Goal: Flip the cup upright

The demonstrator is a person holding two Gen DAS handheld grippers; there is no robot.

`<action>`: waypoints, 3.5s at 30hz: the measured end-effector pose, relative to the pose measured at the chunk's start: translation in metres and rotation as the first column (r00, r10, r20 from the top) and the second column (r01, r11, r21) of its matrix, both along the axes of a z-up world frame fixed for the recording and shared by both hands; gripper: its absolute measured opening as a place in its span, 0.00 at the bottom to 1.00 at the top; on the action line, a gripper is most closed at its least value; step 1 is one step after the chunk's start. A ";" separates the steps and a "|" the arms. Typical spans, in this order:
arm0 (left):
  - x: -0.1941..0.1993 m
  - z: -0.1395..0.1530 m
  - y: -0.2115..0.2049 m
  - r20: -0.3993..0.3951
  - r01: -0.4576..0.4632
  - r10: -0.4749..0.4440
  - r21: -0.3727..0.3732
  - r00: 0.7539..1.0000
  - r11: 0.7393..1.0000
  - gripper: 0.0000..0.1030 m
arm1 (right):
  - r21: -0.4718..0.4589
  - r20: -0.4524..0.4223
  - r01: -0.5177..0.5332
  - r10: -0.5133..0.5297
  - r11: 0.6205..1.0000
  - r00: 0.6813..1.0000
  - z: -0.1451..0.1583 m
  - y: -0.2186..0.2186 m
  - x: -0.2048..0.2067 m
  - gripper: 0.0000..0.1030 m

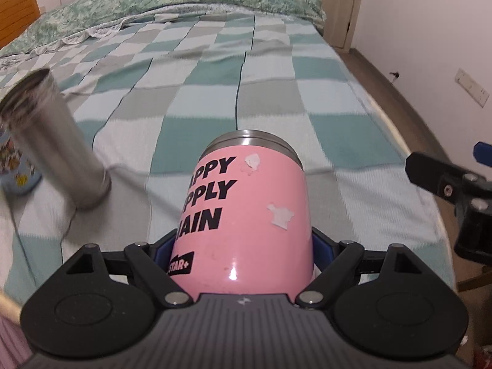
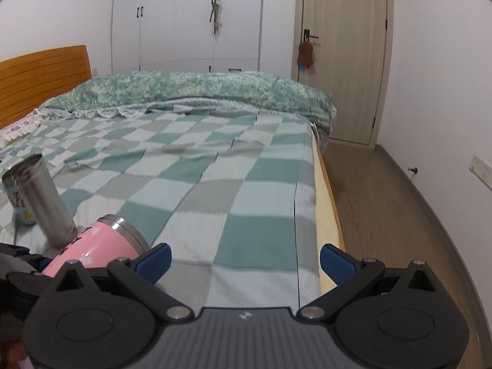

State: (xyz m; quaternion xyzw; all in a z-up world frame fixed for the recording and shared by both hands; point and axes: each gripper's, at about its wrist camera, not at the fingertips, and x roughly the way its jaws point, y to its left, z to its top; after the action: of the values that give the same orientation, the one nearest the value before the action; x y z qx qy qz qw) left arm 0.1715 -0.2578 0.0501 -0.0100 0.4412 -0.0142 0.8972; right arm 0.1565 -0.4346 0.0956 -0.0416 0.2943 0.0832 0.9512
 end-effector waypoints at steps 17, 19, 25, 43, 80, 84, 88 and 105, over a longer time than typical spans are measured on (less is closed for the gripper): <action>-0.029 0.023 0.041 0.098 0.112 -0.099 -0.136 0.990 0.984 1.00 | 0.019 0.024 0.006 -0.007 1.000 1.000 0.016 0.022 -0.031 1.00; -0.037 0.036 0.052 0.125 0.153 -0.136 -0.136 0.983 0.979 1.00 | 0.024 0.040 0.002 -0.003 1.000 0.999 0.026 0.030 -0.035 1.00; -0.051 0.052 0.099 0.190 0.171 -0.155 -0.070 0.969 0.983 1.00 | 0.020 0.029 -0.021 0.020 1.000 0.999 0.040 0.065 -0.039 1.00; -0.031 0.020 0.220 0.186 0.202 -0.194 -0.024 0.963 0.979 1.00 | -0.036 -0.261 0.116 -0.121 0.993 0.958 -0.015 0.164 0.013 1.00; -0.018 0.004 0.233 0.200 0.189 -0.176 -0.047 0.964 0.981 1.00 | 0.025 -0.233 0.105 -0.097 0.994 0.968 -0.028 0.160 0.026 0.82; -0.020 0.009 0.236 0.222 0.174 -0.155 -0.068 0.963 0.982 1.00 | 0.037 -0.064 0.087 -0.085 0.996 0.994 -0.013 0.159 0.007 0.81; -0.022 0.012 0.238 0.245 0.160 -0.138 -0.074 0.960 0.984 1.00 | 0.028 0.102 0.084 -0.087 0.996 0.991 -0.010 0.166 -0.002 0.81; -0.022 0.012 0.240 0.272 0.117 -0.096 -0.064 0.958 0.991 1.00 | -0.047 0.225 0.067 -0.055 0.997 0.973 -0.054 0.200 0.029 0.82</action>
State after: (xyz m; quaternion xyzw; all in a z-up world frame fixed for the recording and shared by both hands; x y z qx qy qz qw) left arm 0.1496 -0.0180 0.0617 -0.0198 0.3147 -0.0812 0.9455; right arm 0.1859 -0.2348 0.0412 -0.0674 0.1885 0.0409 0.9789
